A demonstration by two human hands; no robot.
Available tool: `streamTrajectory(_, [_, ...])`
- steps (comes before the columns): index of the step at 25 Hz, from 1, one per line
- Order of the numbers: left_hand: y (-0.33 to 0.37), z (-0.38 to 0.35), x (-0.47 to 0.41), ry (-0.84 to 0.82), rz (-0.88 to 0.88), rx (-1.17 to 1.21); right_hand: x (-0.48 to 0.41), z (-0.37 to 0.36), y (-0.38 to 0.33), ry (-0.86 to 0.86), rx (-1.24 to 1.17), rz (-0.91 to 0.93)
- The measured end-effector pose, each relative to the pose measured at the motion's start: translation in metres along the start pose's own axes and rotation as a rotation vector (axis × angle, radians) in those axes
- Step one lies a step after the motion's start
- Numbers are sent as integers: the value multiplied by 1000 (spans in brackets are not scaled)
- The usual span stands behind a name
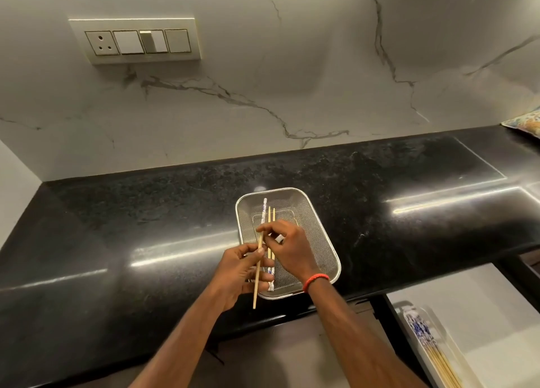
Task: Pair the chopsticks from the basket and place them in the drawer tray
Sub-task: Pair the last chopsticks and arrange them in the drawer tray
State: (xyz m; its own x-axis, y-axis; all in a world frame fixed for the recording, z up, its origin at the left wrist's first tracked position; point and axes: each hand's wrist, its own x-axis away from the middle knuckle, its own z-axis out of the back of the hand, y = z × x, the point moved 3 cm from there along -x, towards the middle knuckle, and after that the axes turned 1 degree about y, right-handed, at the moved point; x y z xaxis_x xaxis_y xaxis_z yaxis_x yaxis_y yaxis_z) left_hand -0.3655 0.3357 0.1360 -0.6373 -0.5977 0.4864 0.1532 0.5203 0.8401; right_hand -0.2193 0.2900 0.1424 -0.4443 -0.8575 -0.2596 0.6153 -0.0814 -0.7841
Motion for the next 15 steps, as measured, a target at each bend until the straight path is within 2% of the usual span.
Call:
streamTrajectory(3, [0,0,-4,58,-18,-10,0,-3,20,86,-74,-232])
streamTrajectory(7, [0,1,-6,107,-16,13,-2,-16,49,-135,90,-556])
streamTrajectory(10, [1,1,-5,124,-5,19,-3,-23,56,-127,59,-609])
streamTrajectory(15, [4,0,-7,136,0,21,-7,-22,59,-80,-156,-726])
